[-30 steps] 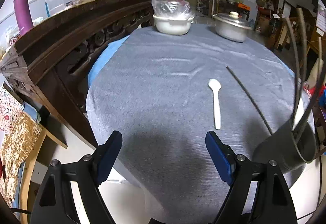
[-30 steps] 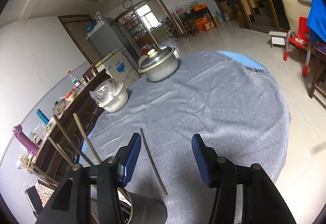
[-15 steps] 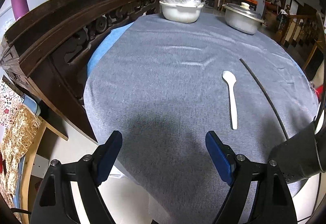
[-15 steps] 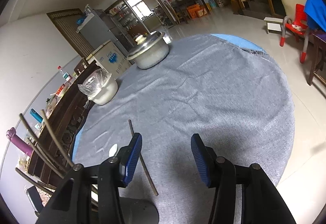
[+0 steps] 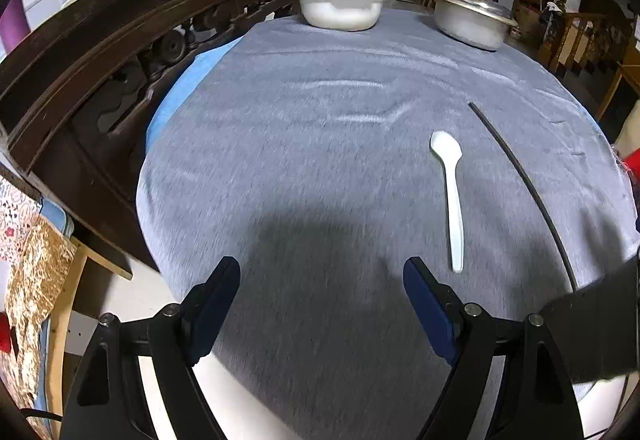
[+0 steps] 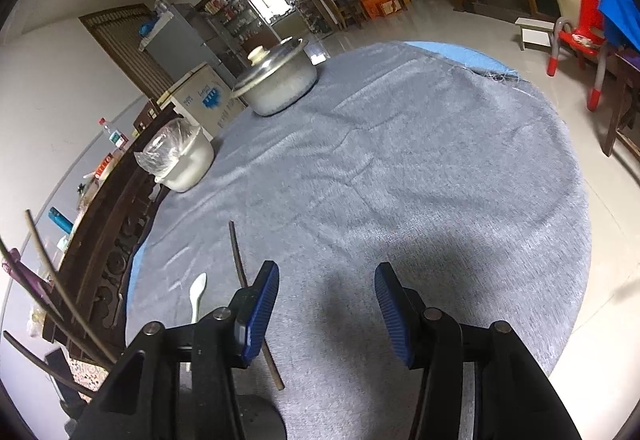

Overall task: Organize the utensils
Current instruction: 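Close the left gripper on the last white spoon while the right gripper grasps the chopstick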

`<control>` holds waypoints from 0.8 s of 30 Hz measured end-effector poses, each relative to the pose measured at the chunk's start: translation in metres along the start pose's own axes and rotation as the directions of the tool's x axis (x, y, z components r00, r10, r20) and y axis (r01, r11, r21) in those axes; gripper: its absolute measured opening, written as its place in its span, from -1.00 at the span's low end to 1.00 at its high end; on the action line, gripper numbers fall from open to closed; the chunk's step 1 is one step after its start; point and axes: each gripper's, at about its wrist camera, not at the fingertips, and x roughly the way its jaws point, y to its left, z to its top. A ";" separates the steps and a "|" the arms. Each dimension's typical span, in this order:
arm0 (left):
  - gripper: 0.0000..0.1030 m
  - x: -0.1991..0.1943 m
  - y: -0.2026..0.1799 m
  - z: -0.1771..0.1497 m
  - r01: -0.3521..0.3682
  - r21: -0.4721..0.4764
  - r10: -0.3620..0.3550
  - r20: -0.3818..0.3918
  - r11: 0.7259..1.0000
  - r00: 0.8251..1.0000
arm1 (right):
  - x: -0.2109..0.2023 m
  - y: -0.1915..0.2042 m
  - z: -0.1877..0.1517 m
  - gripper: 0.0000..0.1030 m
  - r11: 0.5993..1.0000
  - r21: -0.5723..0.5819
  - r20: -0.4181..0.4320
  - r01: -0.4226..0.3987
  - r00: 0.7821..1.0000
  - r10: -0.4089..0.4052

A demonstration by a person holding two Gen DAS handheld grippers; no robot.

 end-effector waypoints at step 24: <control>0.63 0.044 -0.024 0.064 0.170 0.088 -0.162 -0.090 0.982 0.983 | 0.197 0.146 0.060 -0.19 0.855 -0.490 -0.403 -0.172 0.914 -0.047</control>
